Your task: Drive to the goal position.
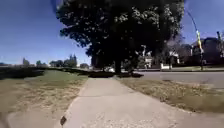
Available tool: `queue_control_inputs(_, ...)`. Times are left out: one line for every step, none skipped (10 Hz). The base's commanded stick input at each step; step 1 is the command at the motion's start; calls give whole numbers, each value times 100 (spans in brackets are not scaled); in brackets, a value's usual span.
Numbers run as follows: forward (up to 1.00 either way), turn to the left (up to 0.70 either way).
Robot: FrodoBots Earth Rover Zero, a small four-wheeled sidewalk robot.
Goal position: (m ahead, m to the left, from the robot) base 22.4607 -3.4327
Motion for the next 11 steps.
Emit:
queue_control_inputs(85,0)
queue_control_inputs(85,0)
queue_control_inputs(85,0)
queue_control_inputs(85,0)
queue_control_inputs(85,0)
queue_control_inputs(85,0)
queue_control_inputs(85,0)
queue_control_inputs(85,0)
queue_control_inputs(85,0)
queue_control_inputs(85,0)
queue_control_inputs(85,0)
